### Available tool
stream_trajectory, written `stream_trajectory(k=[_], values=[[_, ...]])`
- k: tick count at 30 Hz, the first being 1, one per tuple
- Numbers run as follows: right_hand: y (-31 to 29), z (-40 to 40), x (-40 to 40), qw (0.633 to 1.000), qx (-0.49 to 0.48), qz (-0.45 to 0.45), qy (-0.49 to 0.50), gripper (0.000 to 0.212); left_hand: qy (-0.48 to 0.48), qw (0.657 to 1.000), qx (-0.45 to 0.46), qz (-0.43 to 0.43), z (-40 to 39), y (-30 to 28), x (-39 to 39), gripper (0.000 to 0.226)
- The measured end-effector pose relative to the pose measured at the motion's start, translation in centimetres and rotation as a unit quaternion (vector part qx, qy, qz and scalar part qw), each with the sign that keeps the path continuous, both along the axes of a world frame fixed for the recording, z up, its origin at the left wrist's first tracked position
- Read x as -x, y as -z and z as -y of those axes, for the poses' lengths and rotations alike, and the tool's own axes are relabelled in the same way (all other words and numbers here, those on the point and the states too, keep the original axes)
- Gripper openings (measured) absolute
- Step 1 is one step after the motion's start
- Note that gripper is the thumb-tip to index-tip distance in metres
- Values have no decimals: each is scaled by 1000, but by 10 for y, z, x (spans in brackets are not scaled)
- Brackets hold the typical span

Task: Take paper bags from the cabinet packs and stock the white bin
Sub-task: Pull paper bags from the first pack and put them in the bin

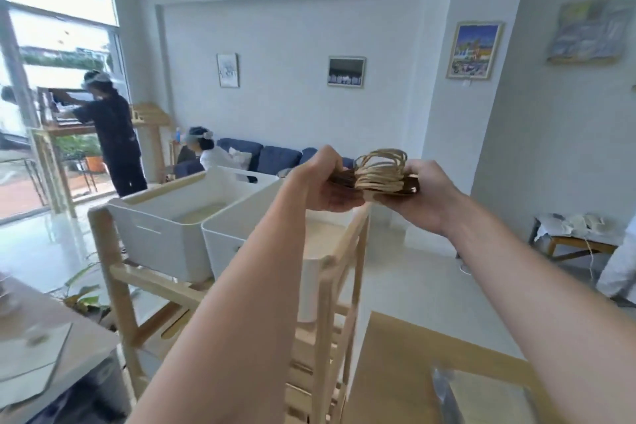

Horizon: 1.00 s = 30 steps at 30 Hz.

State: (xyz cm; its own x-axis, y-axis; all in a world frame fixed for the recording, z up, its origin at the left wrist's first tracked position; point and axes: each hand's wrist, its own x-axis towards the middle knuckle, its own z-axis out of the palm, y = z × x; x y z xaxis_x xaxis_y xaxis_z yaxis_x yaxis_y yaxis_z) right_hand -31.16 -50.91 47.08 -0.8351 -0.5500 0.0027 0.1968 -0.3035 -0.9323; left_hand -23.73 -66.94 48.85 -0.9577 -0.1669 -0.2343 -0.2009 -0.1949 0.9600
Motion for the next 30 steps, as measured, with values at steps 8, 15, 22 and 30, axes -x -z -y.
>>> stream_trajectory(k=[8,15,22,30], values=[[-14,177,-22,997,-15,15,-76,28,-92,990,110,-2,162,-10,-21,12],[-6,311,-59,997,-36,52,-33,13,-147,965,180,119,282,-5,-50,20],[43,382,-59,988,-145,54,-29,26,-164,945,167,227,328,39,-57,23],[78,419,-31,935,-351,5,-59,16,-183,841,434,266,341,80,-33,44]])
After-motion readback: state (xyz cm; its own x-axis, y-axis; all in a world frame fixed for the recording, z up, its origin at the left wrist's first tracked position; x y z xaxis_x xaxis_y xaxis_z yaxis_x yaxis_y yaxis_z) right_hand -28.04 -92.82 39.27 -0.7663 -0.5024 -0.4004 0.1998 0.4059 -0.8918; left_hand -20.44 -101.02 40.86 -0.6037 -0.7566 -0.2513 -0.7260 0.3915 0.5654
